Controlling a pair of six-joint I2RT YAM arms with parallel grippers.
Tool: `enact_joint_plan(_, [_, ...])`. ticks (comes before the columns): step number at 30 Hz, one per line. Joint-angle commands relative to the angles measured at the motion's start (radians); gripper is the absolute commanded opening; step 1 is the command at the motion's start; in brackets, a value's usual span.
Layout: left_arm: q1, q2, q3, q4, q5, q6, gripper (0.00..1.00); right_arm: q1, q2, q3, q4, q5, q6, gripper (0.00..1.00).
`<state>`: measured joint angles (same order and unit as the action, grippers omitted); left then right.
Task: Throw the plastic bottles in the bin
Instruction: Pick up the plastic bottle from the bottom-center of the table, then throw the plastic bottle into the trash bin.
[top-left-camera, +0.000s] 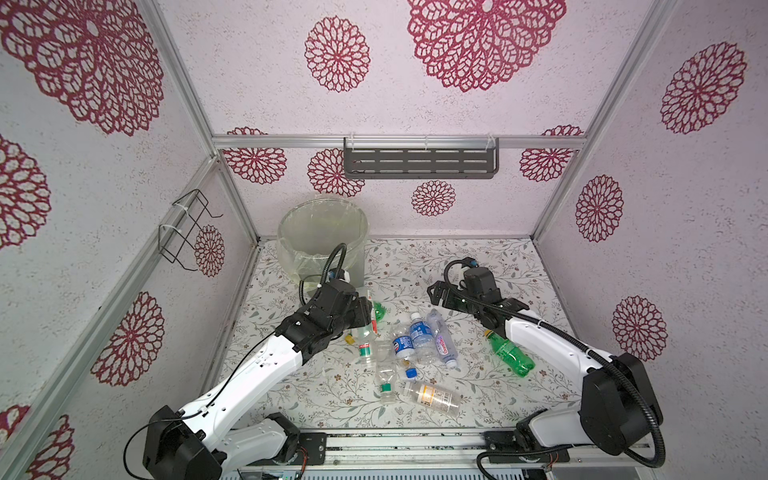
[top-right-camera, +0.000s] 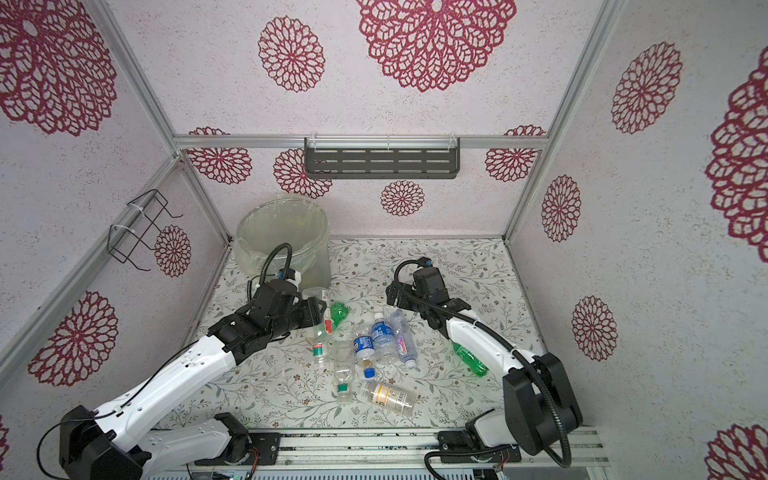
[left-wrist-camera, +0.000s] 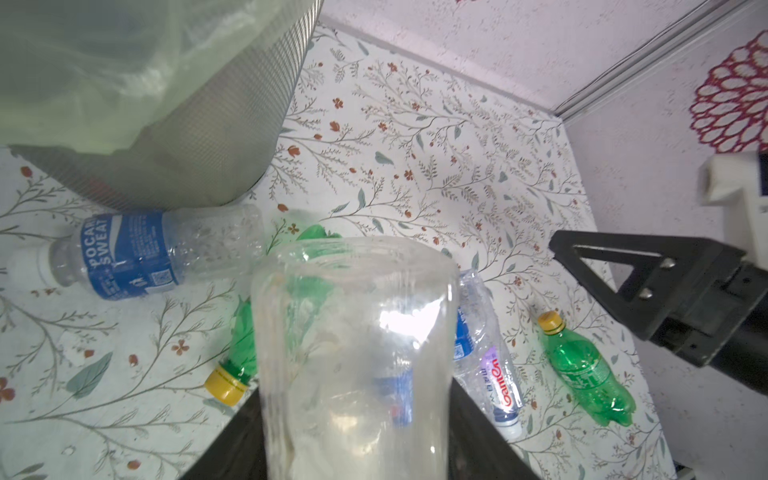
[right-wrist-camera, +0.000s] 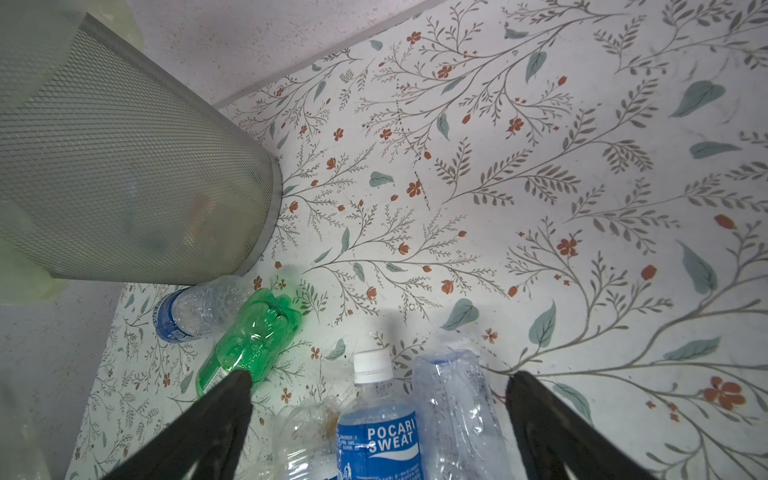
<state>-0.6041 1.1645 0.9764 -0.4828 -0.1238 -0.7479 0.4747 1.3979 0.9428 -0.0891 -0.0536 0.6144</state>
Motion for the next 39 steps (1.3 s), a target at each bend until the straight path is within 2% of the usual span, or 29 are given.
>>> enact_joint_plan(1, [0.016,0.016,0.054,0.092,0.021,0.015,0.59,-0.007,-0.024,0.001,0.007,0.011,0.018,0.99])
enact_joint_plan(13, [0.039,0.108,0.260,0.117,0.042,0.099,0.58,-0.009,-0.052,-0.028,0.009,0.024,0.026,0.99])
enact_joint_plan(20, [0.084,0.097,0.366,0.085,0.038,0.142,0.58,-0.011,-0.056,-0.033,0.008,0.027,0.025,0.99])
enact_joint_plan(30, [0.182,-0.087,0.350,-0.023,-0.033,0.157,0.57,-0.022,-0.054,-0.033,0.009,0.025,0.021,0.99])
enact_joint_plan(39, [0.198,-0.248,0.308,-0.145,-0.130,0.113,0.57,-0.026,-0.024,-0.019,0.021,0.012,0.029,0.99])
